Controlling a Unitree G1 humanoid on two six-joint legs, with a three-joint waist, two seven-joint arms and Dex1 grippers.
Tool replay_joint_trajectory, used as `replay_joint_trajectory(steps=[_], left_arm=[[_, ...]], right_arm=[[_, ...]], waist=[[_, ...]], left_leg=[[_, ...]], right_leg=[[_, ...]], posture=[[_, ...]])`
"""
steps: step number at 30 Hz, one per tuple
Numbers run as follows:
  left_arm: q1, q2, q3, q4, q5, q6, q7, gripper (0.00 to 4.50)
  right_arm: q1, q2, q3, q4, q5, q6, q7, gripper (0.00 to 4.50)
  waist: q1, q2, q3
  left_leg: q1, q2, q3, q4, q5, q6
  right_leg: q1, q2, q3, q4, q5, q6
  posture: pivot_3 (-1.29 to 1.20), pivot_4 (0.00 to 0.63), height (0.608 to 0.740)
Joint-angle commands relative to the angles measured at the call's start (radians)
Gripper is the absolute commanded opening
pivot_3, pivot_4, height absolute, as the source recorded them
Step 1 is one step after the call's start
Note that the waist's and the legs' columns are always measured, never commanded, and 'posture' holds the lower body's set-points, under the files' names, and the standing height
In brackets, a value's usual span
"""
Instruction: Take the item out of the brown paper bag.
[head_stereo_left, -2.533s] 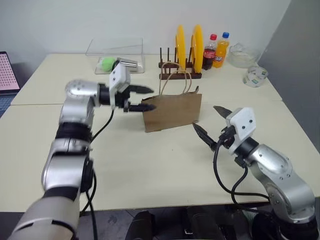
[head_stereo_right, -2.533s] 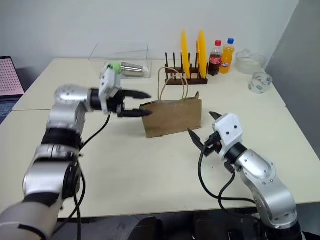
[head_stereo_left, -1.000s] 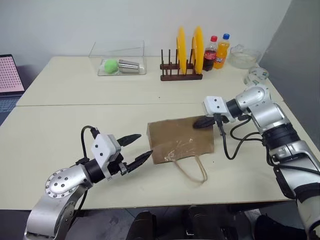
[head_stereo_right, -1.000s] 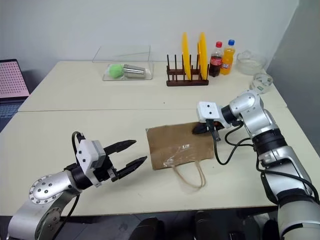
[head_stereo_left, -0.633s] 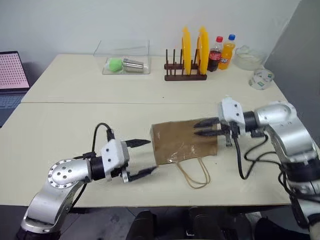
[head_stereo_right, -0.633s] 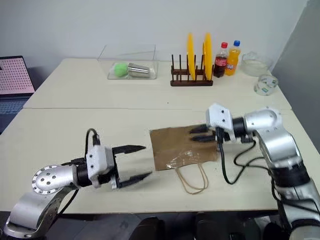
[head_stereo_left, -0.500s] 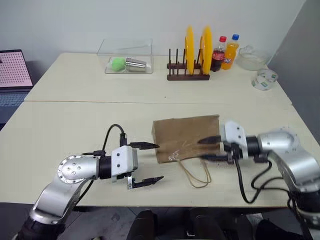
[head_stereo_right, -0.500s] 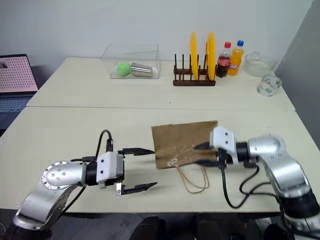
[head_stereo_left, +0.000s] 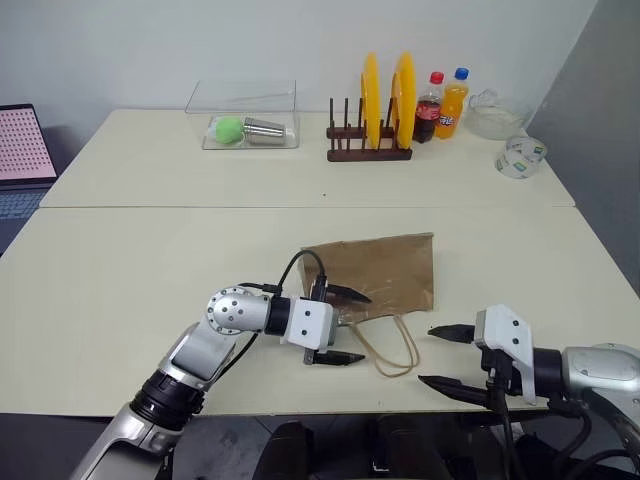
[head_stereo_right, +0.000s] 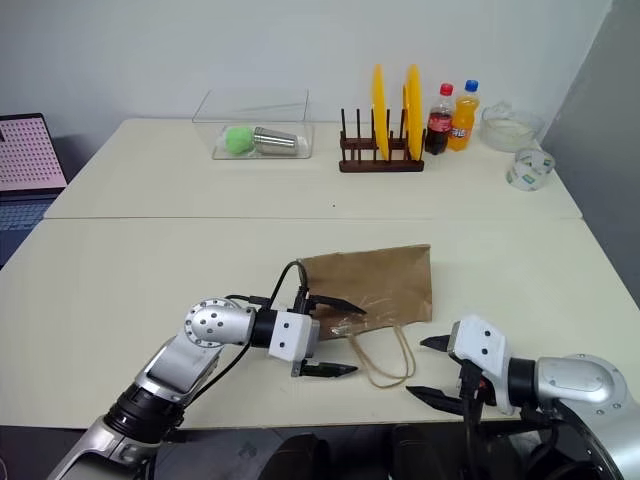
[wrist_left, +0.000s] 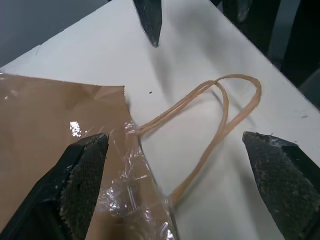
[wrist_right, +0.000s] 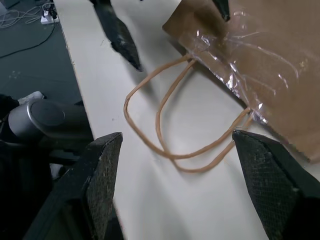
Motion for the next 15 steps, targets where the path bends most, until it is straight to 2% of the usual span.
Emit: replay_joint_trajectory(steps=[1,8,11,15], left_arm=[[-0.031,-0.03,-0.027,0.056,0.034,-0.079,0.013,4.5],[-0.067,-0.098,-0.064,0.163,0.086,-0.182,0.042,4.5],[-0.082,-0.128,-0.069,0.193,0.087,-0.194,0.056,3.89],[-0.087,-0.133,-0.063,0.196,0.07,-0.191,0.042,2.61]], right_arm=[[0.017,-0.017,-0.037,-0.053,0.025,0.001,-0.035,3.68],[0.04,-0.028,-0.045,-0.078,0.061,0.008,-0.082,3.68],[0.061,-0.043,-0.048,-0.079,0.056,-0.004,-0.085,3.71],[0.076,-0.059,-0.048,-0.075,0.059,-0.018,-0.085,3.71]], waist=[[0.0,0.0,0.0],[0.001,-0.001,0.0],[0.002,-0.001,0.0],[0.0,-0.001,-0.001]], left_leg=[[0.0,0.0,0.0,0.0,0.0,0.0],[0.0,0.0,0.0,0.0,0.0,0.0],[0.0,0.0,0.0,0.0,0.0,0.0],[0.0,0.0,0.0,0.0,0.0,0.0]], right_leg=[[0.0,0.0,0.0,0.0,0.0,0.0],[0.0,0.0,0.0,-0.001,0.0,0.0],[0.0,0.0,0.0,-0.001,0.0,0.0],[0.0,0.0,0.0,-0.001,0.0,0.0]], posture=[[0.0,0.15,0.74],[0.0,0.15,0.74],[0.0,0.15,0.74],[0.0,0.15,0.74]])
